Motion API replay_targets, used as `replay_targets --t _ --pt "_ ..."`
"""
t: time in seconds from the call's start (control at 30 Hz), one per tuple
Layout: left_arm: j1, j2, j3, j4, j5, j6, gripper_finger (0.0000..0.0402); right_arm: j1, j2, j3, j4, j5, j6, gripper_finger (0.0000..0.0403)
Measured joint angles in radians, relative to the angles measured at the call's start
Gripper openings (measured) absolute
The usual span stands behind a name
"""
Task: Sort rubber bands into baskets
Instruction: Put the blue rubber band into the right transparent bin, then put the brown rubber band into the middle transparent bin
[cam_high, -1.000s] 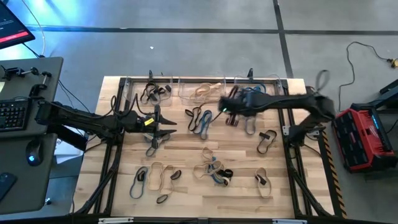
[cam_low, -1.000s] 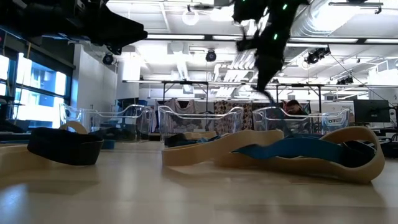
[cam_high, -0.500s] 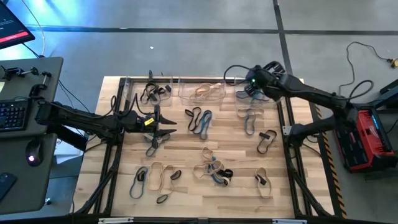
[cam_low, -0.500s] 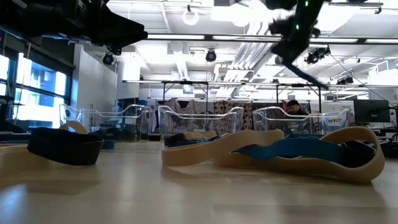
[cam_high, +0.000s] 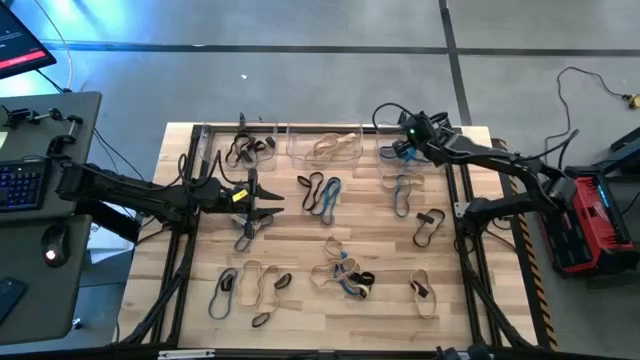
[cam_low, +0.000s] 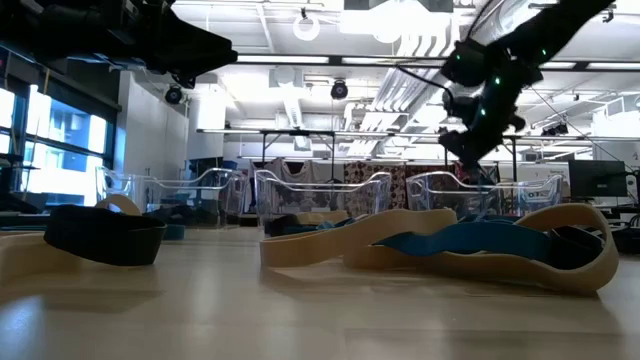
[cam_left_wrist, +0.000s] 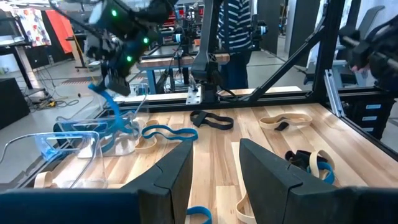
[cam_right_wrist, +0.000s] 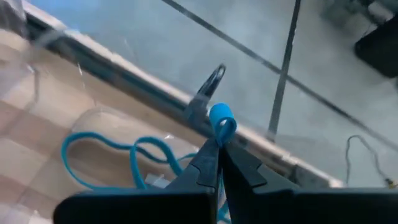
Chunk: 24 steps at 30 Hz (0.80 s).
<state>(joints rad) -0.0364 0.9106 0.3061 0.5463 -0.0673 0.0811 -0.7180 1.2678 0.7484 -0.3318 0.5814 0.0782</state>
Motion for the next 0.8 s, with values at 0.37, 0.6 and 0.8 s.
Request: replay_targets --t 0.37,0.6,0.8 --pt "0.0 0.0 0.0 0.0 0.0 0.001 0.0122 -0.036 0.0 -0.076 0.003 -0.029 0.084 0.0061" --pt "0.0 0.0 0.0 -0.002 0.0 0.001 0.0122 -0.035 0.001 -0.048 -0.046 0.002 0.132 0.0185" --pt "0.0 0.0 0.0 -0.003 0.0 0.001 0.0122 -0.035 0.001 0.069 -0.215 0.058 0.177 0.0223"
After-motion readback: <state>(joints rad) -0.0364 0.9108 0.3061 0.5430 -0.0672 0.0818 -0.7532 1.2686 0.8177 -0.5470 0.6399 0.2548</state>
